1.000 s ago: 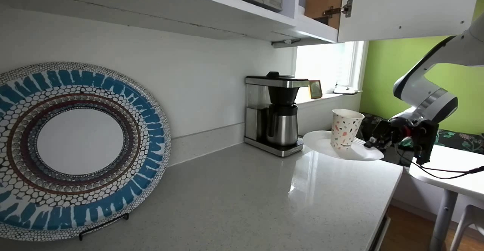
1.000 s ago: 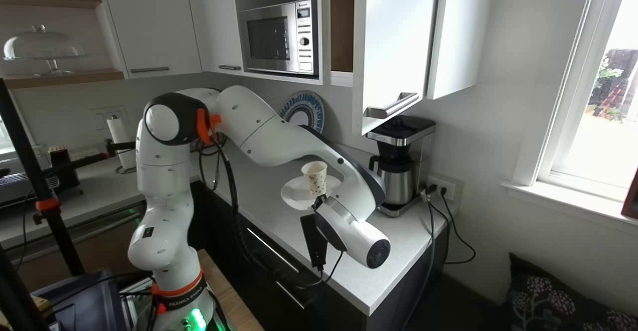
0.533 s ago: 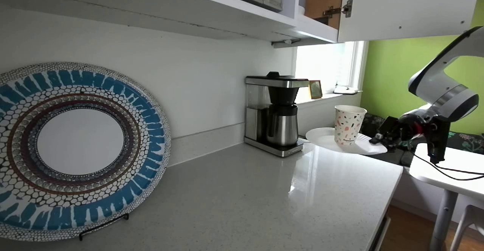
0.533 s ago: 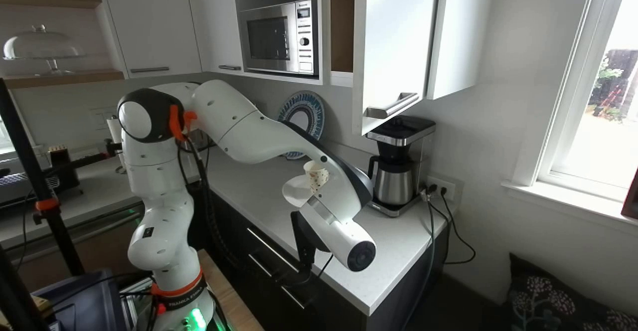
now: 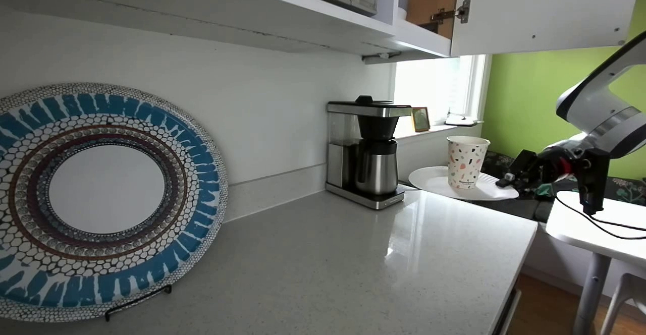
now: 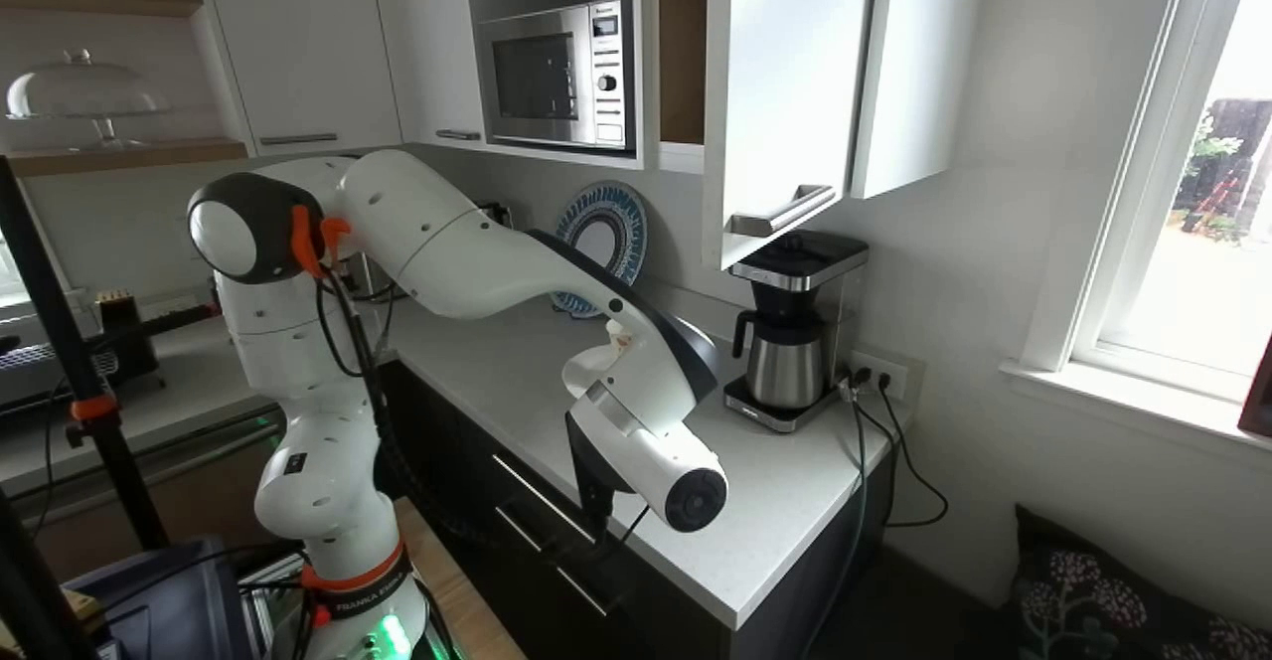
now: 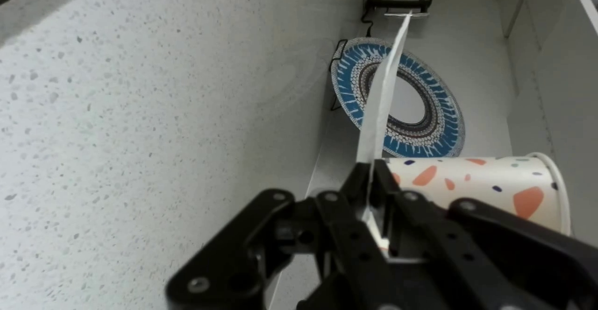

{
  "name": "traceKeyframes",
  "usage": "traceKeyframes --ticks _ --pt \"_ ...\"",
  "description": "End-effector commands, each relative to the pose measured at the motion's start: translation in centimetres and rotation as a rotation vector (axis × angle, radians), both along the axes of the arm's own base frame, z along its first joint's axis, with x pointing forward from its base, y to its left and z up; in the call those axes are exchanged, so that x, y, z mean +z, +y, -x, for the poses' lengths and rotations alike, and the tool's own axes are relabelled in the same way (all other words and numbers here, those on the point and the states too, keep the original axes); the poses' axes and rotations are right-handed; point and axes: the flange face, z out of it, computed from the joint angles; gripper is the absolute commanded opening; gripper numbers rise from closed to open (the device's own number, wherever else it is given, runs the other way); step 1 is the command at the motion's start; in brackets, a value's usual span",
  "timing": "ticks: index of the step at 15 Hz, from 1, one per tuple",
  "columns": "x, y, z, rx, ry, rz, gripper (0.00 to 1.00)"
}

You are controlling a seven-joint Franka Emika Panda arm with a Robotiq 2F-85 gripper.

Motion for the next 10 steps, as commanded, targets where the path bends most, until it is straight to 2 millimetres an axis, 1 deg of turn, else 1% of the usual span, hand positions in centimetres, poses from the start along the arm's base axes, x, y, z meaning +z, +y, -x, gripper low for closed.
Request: traceKeyframes --ticks 1,5,6,10 --pt "0.0 0.0 0.0 0.000 0.000 0.000 0.06" --pt "-0.1 0.0 0.0 -0.001 0.001 0.000 0.06" --pt "-0.1 0.0 0.0 -0.001 0.001 0.000 0.02" --pt "1.3 -0.3 1.0 -0.018 0.003 -0.035 0.02"
